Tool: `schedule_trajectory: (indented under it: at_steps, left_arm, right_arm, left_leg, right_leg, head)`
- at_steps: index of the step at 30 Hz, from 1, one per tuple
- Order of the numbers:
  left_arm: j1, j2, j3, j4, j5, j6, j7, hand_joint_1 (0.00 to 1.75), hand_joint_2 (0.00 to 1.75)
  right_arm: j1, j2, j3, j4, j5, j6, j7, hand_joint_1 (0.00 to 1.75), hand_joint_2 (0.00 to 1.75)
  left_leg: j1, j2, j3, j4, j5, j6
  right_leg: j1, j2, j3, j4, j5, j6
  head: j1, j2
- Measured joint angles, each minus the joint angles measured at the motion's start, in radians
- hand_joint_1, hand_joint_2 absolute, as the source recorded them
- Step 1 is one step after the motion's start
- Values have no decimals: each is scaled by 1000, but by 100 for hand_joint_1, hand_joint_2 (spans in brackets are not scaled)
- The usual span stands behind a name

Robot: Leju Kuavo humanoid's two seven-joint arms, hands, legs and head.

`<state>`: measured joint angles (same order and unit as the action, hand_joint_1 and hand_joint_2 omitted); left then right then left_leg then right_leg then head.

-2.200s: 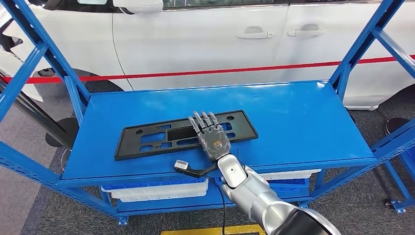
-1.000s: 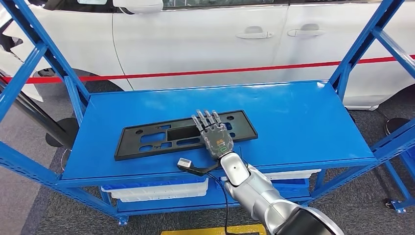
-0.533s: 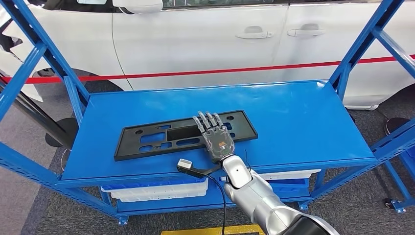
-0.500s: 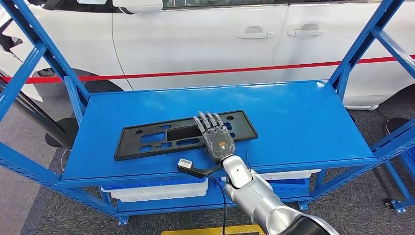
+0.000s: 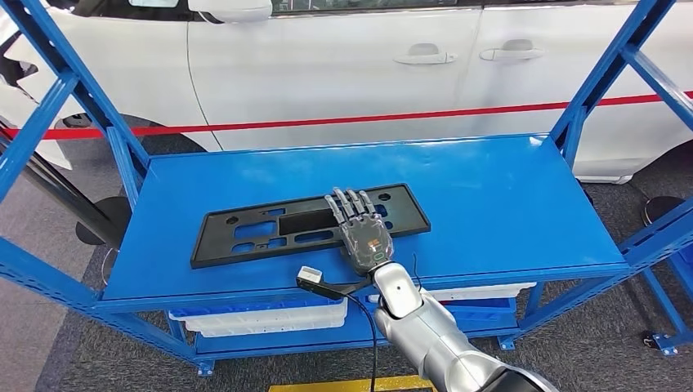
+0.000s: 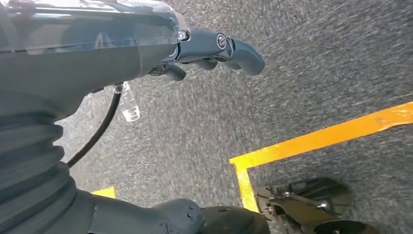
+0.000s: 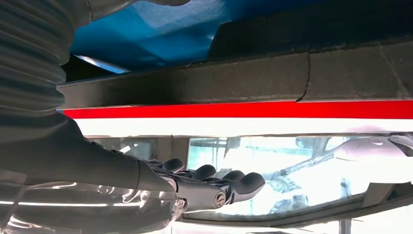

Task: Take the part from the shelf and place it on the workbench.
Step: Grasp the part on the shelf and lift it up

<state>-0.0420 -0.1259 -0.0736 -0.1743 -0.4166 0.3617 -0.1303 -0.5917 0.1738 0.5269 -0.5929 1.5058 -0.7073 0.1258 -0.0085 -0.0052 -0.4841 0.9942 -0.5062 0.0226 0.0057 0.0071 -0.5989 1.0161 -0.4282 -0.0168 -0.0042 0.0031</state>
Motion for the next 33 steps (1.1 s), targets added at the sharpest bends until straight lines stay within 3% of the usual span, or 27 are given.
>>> schedule_trajectory:
  at_steps: [13, 22, 29, 33]
  left_arm:
    - [0, 0, 16, 0, -13, -1, -18, 0, 175]
    - [0, 0, 19, 0, -23, -9, -10, 0, 175]
    - [-1, 0, 25, 0, -34, -13, -5, 0, 175]
    - [-1, 0, 26, 0, -36, -13, -2, 0, 175]
  right_arm:
    - [14, -9, 0, -30, 62, 0, 71, 0, 175]
    - [-36, -11, 9, 25, 62, 13, 99, 0, 175]
    - [-64, -18, 80, 74, 63, 22, 173, 0, 175]
    - [-76, -20, 105, 92, 53, 47, 171, 0, 175]
  left_leg:
    - [0, 0, 0, 0, 0, 0]
    - [0, 0, 0, 0, 0, 0]
    - [0, 0, 0, 0, 0, 0]
    - [0, 0, 0, 0, 0, 0]
  right_leg:
    - [0, 0, 0, 0, 0, 0]
    - [0, 0, 0, 0, 0, 0]
    - [0, 0, 0, 0, 0, 0]
    - [0, 0, 0, 0, 0, 0]
  head:
    - [0, 0]
    - [0, 0]
    - [0, 0]
    - [0, 0]
